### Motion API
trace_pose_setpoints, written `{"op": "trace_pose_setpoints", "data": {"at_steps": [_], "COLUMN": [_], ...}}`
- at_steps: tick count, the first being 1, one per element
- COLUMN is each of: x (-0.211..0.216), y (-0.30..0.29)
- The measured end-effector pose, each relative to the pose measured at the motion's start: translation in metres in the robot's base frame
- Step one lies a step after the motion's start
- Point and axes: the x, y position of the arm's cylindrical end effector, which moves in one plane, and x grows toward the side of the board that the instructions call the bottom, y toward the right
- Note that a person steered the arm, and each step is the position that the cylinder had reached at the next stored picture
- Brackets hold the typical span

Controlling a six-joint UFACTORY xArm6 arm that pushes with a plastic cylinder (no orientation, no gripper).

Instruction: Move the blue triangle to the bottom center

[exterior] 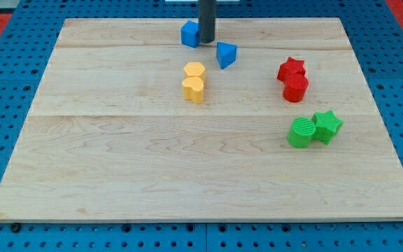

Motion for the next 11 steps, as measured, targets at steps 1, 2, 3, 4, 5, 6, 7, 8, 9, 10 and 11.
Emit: {"op": "trace_pose_setpoints", "data": {"at_steps": [1, 2, 3, 4, 5, 6, 7, 8, 9, 10, 11], "x": [-0.015, -0.032, -0.047, -0.012, 0.037, 0.059, 0.084, 0.125, 0.167, 0.212, 0.253], "y": [0.045, 0.024, 0.024, 0.054, 0.052, 0.022, 0.02, 0.019, 0.019, 0.019, -0.002]}}
